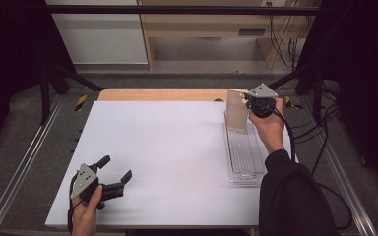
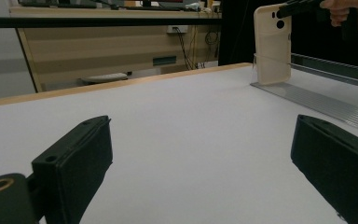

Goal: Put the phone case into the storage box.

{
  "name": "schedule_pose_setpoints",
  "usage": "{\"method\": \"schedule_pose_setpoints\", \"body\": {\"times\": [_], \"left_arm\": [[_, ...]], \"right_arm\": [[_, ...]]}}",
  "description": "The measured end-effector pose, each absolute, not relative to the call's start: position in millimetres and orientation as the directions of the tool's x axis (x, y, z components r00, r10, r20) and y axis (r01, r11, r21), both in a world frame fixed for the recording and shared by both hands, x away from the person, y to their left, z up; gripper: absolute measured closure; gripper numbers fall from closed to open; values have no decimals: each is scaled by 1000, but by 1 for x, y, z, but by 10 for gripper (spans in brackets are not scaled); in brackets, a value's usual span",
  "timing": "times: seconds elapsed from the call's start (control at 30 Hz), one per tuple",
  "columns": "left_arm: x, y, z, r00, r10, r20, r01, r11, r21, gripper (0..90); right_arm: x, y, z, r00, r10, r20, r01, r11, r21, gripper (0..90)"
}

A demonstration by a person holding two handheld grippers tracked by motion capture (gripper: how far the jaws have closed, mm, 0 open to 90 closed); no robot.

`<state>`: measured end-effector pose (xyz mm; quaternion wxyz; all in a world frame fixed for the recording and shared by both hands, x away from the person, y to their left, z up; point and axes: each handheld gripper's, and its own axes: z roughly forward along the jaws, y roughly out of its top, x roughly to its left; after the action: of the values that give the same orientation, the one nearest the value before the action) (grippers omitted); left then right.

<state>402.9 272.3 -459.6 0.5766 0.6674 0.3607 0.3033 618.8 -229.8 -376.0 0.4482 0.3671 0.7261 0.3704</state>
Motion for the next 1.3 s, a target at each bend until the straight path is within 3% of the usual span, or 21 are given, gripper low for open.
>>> {"method": "schedule_pose_setpoints", "body": {"times": [1.3], "left_arm": [[402, 272, -460, 560, 828, -15, 135, -73, 988, 50]], "right_arm": [[624, -230, -381, -313, 879, -359, 218, 435, 874, 769]]}}
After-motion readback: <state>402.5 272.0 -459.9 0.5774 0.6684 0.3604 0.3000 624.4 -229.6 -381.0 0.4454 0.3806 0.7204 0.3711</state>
